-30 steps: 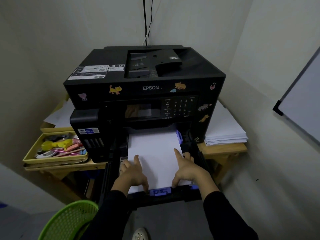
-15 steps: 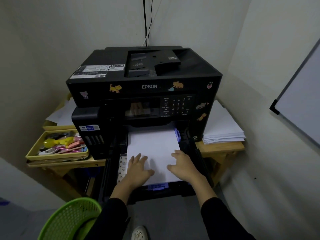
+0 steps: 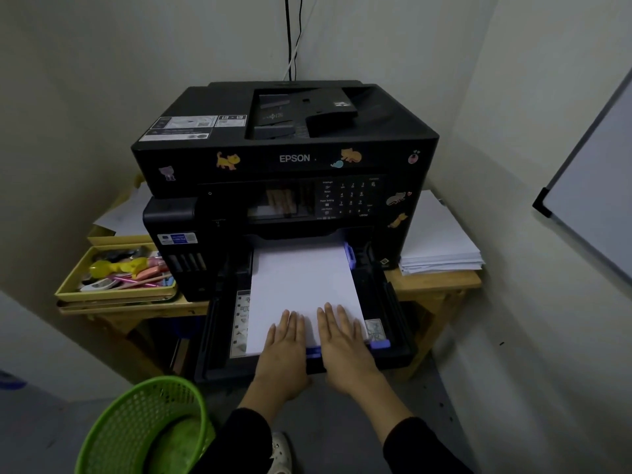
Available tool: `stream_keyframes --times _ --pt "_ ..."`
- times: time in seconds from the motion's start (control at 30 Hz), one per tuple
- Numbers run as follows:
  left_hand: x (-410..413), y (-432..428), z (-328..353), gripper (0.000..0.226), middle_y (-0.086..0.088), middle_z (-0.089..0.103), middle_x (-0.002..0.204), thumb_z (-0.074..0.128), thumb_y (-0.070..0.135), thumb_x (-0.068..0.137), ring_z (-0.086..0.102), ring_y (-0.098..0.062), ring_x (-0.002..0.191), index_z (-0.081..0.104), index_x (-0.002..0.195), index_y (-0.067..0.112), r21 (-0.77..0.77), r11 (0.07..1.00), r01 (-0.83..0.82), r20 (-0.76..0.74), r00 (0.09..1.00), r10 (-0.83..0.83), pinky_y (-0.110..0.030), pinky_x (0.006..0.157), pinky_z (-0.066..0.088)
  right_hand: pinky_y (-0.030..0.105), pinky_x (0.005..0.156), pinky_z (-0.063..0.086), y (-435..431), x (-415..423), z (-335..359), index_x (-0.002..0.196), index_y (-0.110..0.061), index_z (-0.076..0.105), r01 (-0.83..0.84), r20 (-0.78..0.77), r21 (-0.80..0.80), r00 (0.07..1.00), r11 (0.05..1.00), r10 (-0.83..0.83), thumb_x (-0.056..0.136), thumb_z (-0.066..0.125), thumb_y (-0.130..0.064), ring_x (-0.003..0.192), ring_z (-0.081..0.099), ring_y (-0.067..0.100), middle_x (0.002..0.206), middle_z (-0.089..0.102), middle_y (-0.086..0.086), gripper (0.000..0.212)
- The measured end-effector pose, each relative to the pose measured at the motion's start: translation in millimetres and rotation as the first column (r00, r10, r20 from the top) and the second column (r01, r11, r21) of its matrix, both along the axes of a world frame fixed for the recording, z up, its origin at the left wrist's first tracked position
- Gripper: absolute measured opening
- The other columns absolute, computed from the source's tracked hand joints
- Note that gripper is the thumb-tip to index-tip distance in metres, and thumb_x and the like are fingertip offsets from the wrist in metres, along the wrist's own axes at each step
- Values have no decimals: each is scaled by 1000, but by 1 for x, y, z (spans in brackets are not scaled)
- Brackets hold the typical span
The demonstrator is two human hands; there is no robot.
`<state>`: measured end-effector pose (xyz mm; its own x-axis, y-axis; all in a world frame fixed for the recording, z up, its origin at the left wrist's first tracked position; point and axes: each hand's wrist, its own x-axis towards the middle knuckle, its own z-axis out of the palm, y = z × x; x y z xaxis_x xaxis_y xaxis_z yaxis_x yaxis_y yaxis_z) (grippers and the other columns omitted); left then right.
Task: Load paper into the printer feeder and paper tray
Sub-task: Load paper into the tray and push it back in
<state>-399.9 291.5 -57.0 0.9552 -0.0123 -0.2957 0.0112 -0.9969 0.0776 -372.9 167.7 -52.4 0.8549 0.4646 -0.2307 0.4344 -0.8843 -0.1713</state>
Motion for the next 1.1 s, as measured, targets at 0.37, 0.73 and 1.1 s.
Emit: stream_keyframes --times 0.37,0.73,1.1 --pt "35 16 3 94 -15 -14 158 50 41 89 -17 -26 145 -12 147 1 -8 1000 -7 12 1000 7 -37 118 -6 47 120 -2 17 35 5 148 -3 -12 26 6 -45 1000 999 -26 88 56 -8 143 -17 39 158 -13 16 90" --pt "122 34 7 91 -15 -9 159 45 45 92 -14 -27 146 -12 147 2 81 961 -264 88 962 257 -45 119 -4 60 113 -5 46 122 11 149 -3 2 248 154 -82 960 965 -233 91 49 -11 145 -7 40 159 5 19 75" --pt "112 2 12 116 -24 -22 153 68 42 80 -18 -34 144 -16 145 -5 -755 -51 -654 -219 178 959 -41 117 -9 57 115 -1 53 100 7 146 -13 -23 782 -399 606 457 145 -795 80 69 -15 143 -16 40 151 -29 24 113"
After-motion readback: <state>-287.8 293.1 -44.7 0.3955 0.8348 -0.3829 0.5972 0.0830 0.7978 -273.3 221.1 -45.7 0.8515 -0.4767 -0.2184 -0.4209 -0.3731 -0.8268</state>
